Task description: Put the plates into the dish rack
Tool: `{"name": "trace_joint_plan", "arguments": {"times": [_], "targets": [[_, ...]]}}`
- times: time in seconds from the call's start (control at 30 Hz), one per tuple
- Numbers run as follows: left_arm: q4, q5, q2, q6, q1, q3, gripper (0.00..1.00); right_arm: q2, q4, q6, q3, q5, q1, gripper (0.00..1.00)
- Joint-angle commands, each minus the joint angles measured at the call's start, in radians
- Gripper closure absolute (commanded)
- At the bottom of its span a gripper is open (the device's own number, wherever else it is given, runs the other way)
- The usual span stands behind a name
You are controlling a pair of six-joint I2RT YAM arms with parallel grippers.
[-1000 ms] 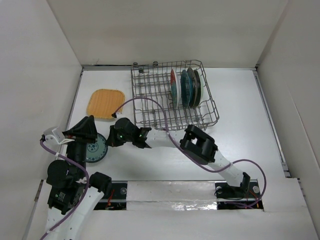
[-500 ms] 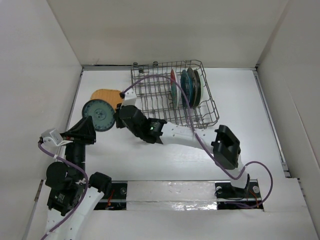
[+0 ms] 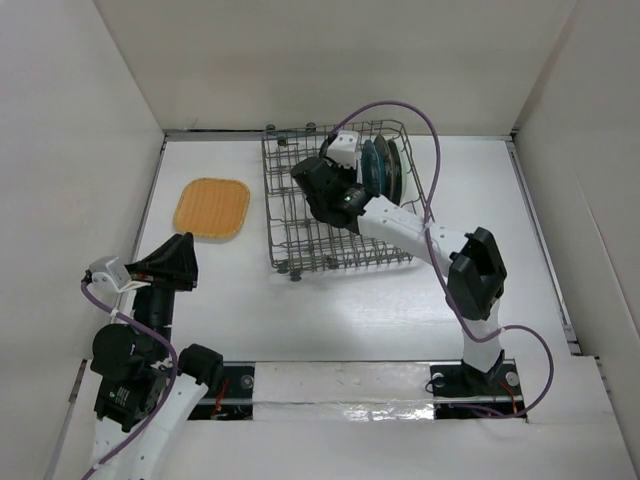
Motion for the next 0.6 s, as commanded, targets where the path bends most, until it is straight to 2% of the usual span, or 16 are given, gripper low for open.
{"name": "trace_joint_plan", "arguments": {"times": [0.0,0.17,0.57], "targets": [[0.035,0.045,0.011,0.007,0.004,0.002,0.74,0.013,-0.156,0.085,0.081,0.145,-0.018,1.00],[0.033,0.076,0.024,0.007,0.004,0.004,0.74,0.108,-0.265,0.133,0.156,0.119,-0.050,1.00],[0.033,0.086,0.021,0.007,0.004,0.005,0.74,0.238,-0.253,0.120,0.233,0.038,-0.052,1.00]]}}
